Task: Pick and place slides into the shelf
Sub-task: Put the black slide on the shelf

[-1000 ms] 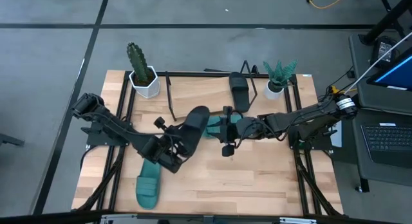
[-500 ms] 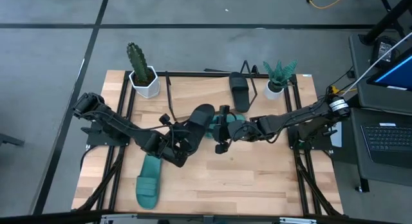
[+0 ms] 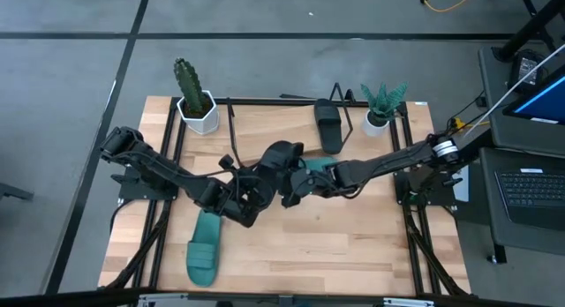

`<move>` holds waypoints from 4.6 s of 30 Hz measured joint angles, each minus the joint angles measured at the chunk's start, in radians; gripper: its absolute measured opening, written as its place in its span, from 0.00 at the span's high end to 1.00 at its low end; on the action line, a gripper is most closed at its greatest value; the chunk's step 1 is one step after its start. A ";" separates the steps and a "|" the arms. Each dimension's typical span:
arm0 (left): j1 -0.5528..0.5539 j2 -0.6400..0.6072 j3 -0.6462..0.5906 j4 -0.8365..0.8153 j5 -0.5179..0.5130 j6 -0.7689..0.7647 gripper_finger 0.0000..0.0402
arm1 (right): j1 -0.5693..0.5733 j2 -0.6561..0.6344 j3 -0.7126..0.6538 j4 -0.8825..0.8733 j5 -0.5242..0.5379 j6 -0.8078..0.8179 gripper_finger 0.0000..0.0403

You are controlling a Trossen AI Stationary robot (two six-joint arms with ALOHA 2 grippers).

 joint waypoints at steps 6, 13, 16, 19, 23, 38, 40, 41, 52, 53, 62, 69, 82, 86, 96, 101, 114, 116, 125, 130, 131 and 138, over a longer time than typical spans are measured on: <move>-0.019 0.000 0.000 -0.001 -0.008 0.000 1.00 | -0.002 0.012 0.025 -0.037 0.007 -0.003 0.71; -0.047 0.000 0.000 0.012 -0.011 -0.001 1.00 | -0.006 0.013 0.025 -0.108 0.029 0.003 0.71; -0.060 0.000 0.000 0.017 -0.018 -0.001 1.00 | -0.006 0.013 0.025 -0.122 0.052 0.004 0.71; -0.069 0.000 0.000 0.025 -0.025 -0.002 1.00 | -0.006 0.013 0.025 -0.133 0.054 0.002 0.71; -0.077 0.000 0.000 0.043 -0.025 -0.001 1.00 | -0.006 0.013 0.025 -0.134 0.056 0.000 0.71; -0.085 0.000 0.000 0.054 -0.005 -0.001 1.00 | -0.006 0.013 0.024 -0.140 0.062 -0.004 0.94; -0.085 0.000 0.000 0.054 -0.003 -0.001 1.00 | -0.006 0.013 0.024 -0.147 0.062 -0.004 0.97; -0.085 0.000 0.000 0.054 -0.003 -0.001 1.00 | -0.006 0.013 0.024 -0.152 0.061 -0.003 0.97; -0.089 -0.010 0.000 0.061 -0.016 0.102 0.82 | -0.008 0.000 0.021 -0.197 0.080 0.000 0.97; -0.091 -0.021 0.000 0.062 -0.009 0.121 0.81 | -0.008 -0.002 0.021 -0.204 0.090 0.000 0.97; -0.170 -0.153 0.000 0.022 0.026 0.192 0.82 | -0.021 -0.063 0.021 -0.246 0.114 -0.007 0.97; -0.244 -0.212 0.000 -0.055 0.012 0.196 0.99 | -0.099 -0.178 0.021 -0.242 0.086 -0.054 0.97; -0.335 -0.219 0.000 -0.282 -0.021 -0.038 1.00 | -0.306 -0.237 -0.003 -0.226 -0.086 -0.165 0.97; -0.357 -0.219 0.000 -0.313 -0.026 -0.084 1.00 | -0.385 -0.238 -0.090 -0.136 -0.124 -0.174 0.97; -0.367 -0.219 0.000 -0.325 -0.027 -0.088 1.00 | -0.534 -0.239 -0.268 0.113 -0.276 -0.238 0.97; -0.366 -0.219 0.000 -0.327 -0.027 -0.088 1.00 | -0.590 -0.239 -0.364 0.217 -0.295 -0.237 0.97; -0.366 -0.219 0.000 -0.328 -0.023 -0.082 1.00 | -0.616 -0.239 -0.597 0.502 -0.351 -0.268 0.97; -0.366 -0.219 0.000 -0.328 -0.023 -0.081 1.00 | -0.616 -0.239 -0.614 0.520 -0.354 -0.286 0.97; -0.366 -0.219 -0.001 -0.329 -0.022 -0.080 1.00 | -0.666 -0.232 -0.641 0.561 -0.404 -0.292 0.97; -0.365 -0.219 -0.001 -0.328 -0.022 -0.081 1.00 | -0.691 -0.232 -0.642 0.563 -0.456 -0.293 0.97; -0.365 -0.219 -0.001 -0.328 -0.022 -0.081 1.00 | -0.694 -0.231 -0.642 0.562 -0.458 -0.293 0.97; -0.365 -0.219 -0.001 -0.328 -0.022 -0.082 1.00 | -0.699 -0.184 -0.641 0.572 -0.470 -0.318 0.97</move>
